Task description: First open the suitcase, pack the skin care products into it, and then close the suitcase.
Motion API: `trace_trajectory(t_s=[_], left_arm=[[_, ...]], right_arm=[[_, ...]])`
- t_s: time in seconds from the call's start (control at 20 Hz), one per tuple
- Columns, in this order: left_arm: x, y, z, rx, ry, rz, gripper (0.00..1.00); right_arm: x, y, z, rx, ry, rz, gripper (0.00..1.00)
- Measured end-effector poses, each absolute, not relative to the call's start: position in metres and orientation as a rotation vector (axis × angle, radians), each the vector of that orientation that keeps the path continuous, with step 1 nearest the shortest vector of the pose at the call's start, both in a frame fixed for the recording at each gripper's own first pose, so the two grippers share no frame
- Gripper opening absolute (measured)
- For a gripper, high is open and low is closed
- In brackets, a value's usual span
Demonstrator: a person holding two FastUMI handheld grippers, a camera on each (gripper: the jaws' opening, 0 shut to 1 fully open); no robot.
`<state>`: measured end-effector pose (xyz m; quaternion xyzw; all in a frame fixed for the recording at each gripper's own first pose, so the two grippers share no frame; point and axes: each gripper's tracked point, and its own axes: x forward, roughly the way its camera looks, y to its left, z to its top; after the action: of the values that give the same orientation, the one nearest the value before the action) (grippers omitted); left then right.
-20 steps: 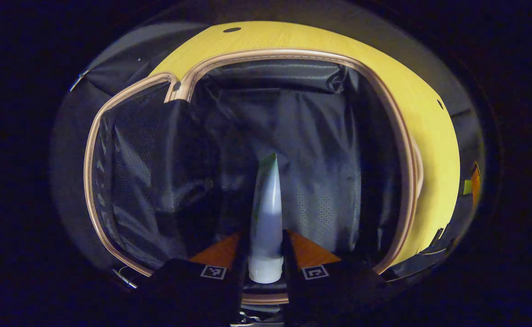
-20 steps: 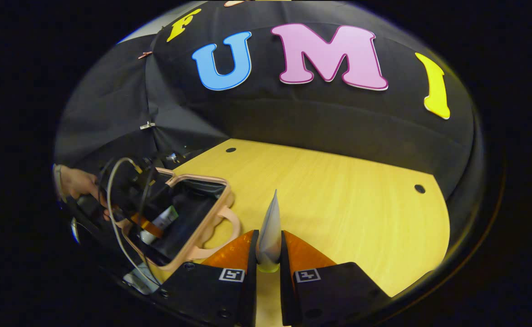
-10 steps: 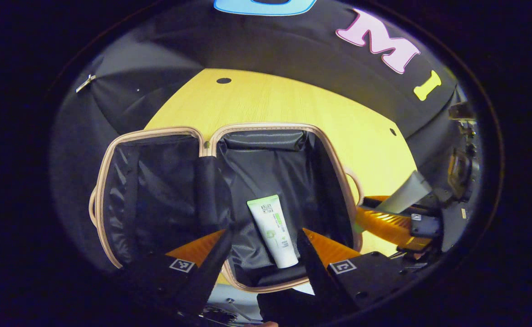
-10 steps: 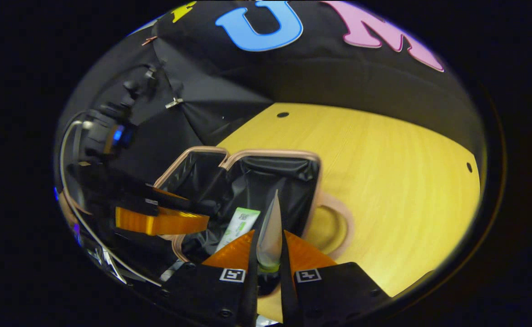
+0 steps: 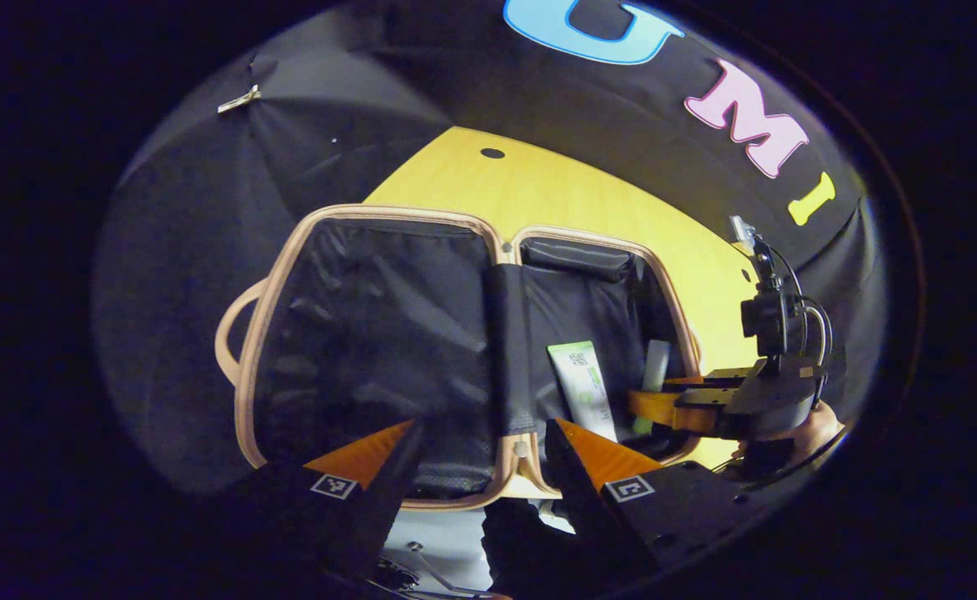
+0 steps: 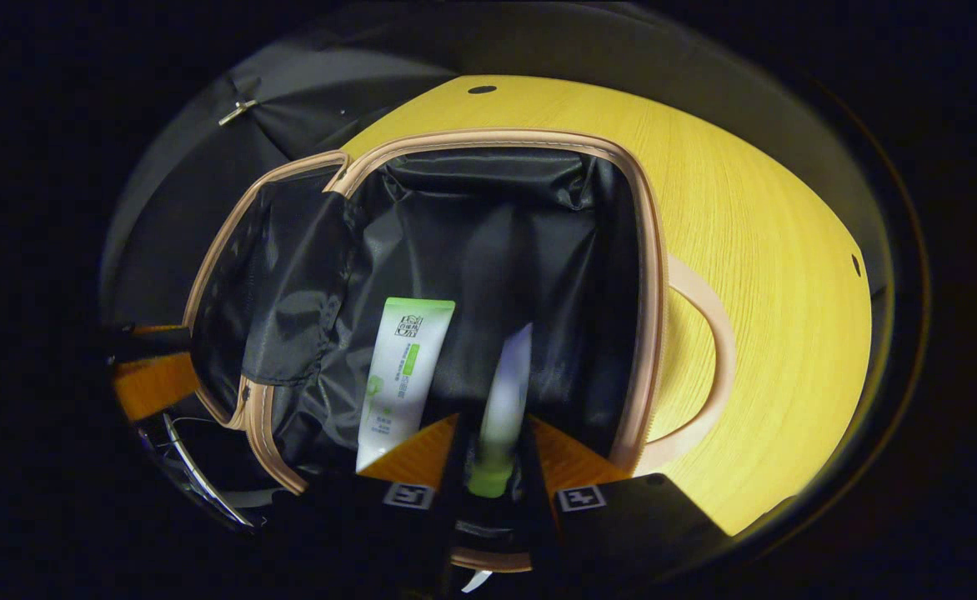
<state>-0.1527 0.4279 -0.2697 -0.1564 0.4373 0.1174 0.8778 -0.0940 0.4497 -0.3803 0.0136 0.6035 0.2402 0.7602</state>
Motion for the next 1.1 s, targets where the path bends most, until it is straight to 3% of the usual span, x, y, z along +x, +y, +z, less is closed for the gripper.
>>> trace_trajectory(t_s=[0.15,0.2,0.25,0.3,0.45,0.7,0.9,1.1], left_arm=[[-0.158,0.483,-0.265,-0.359,0.849,0.367,0.92],[-0.158,0.504,-0.267,-0.377,0.835,0.420,0.92],[-0.161,0.524,-0.267,-0.401,0.829,0.457,0.92],[-0.163,0.541,-0.262,-0.418,0.807,0.486,0.92],[-0.166,0.617,-0.241,-0.397,0.733,0.599,0.92],[-0.176,0.700,-0.267,-0.386,0.814,0.747,0.92],[-0.167,0.704,-0.316,-0.459,0.918,0.703,0.92],[-0.169,0.708,-0.349,-0.449,1.030,0.718,0.92]], right_arm=[[-0.077,0.457,-0.344,0.083,1.130,0.564,0.74],[-0.076,0.456,-0.330,0.095,1.064,0.592,0.97],[-0.077,0.453,-0.316,0.106,1.006,0.613,0.90],[-0.077,0.447,-0.302,0.119,0.959,0.626,0.98],[-0.072,0.406,-0.275,0.130,0.846,0.600,0.97],[-0.063,0.338,-0.273,0.231,0.849,0.425,0.98],[-0.057,0.300,-0.281,0.288,0.850,0.306,0.97],[-0.056,0.280,-0.284,0.288,0.857,0.262,0.97]])
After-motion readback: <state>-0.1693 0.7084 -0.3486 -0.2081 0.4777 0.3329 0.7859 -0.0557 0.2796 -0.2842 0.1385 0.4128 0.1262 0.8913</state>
